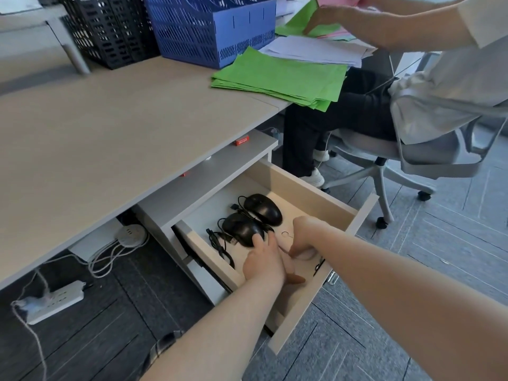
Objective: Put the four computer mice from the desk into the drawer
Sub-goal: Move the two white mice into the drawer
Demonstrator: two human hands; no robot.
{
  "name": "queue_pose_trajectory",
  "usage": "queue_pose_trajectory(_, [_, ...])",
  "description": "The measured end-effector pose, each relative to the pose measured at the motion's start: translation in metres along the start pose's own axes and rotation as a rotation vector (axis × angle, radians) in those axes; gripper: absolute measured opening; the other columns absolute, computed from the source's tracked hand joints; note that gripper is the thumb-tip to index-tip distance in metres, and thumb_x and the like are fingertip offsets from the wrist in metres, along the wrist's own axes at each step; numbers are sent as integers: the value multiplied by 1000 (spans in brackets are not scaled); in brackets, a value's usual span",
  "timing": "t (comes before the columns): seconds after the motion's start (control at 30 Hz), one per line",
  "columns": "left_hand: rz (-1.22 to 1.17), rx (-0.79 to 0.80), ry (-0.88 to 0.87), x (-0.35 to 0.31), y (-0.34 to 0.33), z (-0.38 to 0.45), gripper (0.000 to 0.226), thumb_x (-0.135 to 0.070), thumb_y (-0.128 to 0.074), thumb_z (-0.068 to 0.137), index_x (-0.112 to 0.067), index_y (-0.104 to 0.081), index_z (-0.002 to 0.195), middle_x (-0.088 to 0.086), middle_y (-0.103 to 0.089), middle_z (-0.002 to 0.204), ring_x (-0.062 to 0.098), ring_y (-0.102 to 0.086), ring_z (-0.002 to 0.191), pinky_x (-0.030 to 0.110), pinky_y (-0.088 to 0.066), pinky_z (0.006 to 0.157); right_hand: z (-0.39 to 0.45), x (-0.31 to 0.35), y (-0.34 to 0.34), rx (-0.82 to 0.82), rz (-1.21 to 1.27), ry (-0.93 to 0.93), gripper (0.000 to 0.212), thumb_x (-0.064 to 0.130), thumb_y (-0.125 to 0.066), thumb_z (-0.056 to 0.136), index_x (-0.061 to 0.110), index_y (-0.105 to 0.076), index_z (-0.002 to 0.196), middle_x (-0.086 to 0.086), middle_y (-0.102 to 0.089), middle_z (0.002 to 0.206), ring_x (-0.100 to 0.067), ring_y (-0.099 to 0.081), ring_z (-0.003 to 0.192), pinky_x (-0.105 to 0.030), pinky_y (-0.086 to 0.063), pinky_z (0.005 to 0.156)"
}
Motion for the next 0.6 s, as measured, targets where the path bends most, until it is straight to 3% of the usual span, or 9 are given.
queue_pose_trajectory(0.13, [-42, -13, 11, 2, 11, -4, 102, -53, -84, 61, -16, -29, 139, 10, -33, 127, 32, -57, 107, 37, -47, 80, -10, -5, 11, -122, 96, 24, 35, 29, -57, 88, 8, -54, 116, -11, -60, 118, -30, -58, 107, -34, -46, 77])
queue_pose_trajectory(0.37, [-60, -143, -36, -5, 56, -16, 59, -43, -66, 85, -12, -42, 129, 11, -39, 128, 34, -54, 111, 41, -48, 85, -49, -4, 35, -207, 124, 56, 30, 28, -52, 93, 8, -56, 115, -9, -60, 114, -26, -57, 97, -32, -45, 72])
queue_pose_trajectory(0.5, [-38, -200, -31, -4, 86, -33, 52, -49, -60, 87, -13, -48, 122, 9, -44, 122, 33, -54, 108, 40, -46, 82, -75, -12, 47, -265, 131, 17, 5, 18, -50, 89, 13, -52, 90, -4, -56, 92, -22, -52, 81, -31, -44, 65])
queue_pose_trajectory(0.6, [7, -242, -41, -2, 105, -46, 48, -46, -56, 90, -13, -49, 125, 9, -45, 124, 32, -53, 110, 41, -46, 84, -93, -29, 59, -351, 185, -97, 8, 14, -47, 89, 17, -53, 93, 1, -53, 86, -21, -54, 79, -30, -44, 64])
Point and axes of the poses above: each hand's wrist, its own z-axis towards the middle knuckle, its own y-axis out of the back of the hand, x = y × z, the point moved 8 cm from there along z, towards the middle knuckle
